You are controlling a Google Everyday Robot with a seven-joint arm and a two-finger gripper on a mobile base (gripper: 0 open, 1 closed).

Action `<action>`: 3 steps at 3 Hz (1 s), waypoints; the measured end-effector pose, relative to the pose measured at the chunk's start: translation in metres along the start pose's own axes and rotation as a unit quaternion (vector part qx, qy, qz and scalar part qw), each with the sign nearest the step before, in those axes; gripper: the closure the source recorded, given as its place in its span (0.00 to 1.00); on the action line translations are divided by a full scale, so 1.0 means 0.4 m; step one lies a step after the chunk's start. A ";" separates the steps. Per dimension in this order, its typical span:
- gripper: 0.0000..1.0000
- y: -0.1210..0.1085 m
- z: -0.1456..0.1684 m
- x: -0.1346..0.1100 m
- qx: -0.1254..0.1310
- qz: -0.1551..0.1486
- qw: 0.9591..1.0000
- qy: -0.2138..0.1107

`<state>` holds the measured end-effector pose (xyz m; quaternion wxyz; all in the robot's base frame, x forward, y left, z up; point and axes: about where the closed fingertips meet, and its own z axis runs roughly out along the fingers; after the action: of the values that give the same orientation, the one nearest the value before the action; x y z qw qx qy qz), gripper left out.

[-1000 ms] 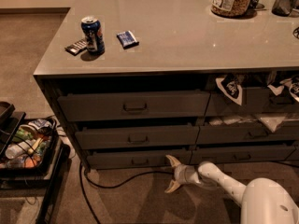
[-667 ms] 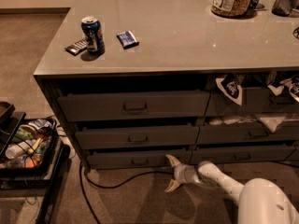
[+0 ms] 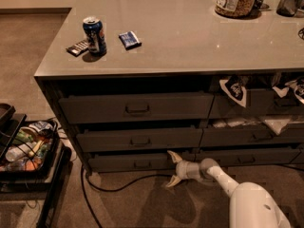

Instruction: Open bottom drawer

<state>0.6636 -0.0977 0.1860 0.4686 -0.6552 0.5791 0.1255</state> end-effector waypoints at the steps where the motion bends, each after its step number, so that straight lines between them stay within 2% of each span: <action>1: 0.00 -0.072 0.032 0.026 0.019 -0.012 1.000 -0.003; 3: 0.00 -0.082 0.049 0.041 0.012 -0.015 1.000 0.003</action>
Offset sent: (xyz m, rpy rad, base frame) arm 0.0488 -0.0030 -0.0058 0.0028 -0.0521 -0.0137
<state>0.7046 -0.0969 0.1794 0.4768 -0.6584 0.5720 0.1096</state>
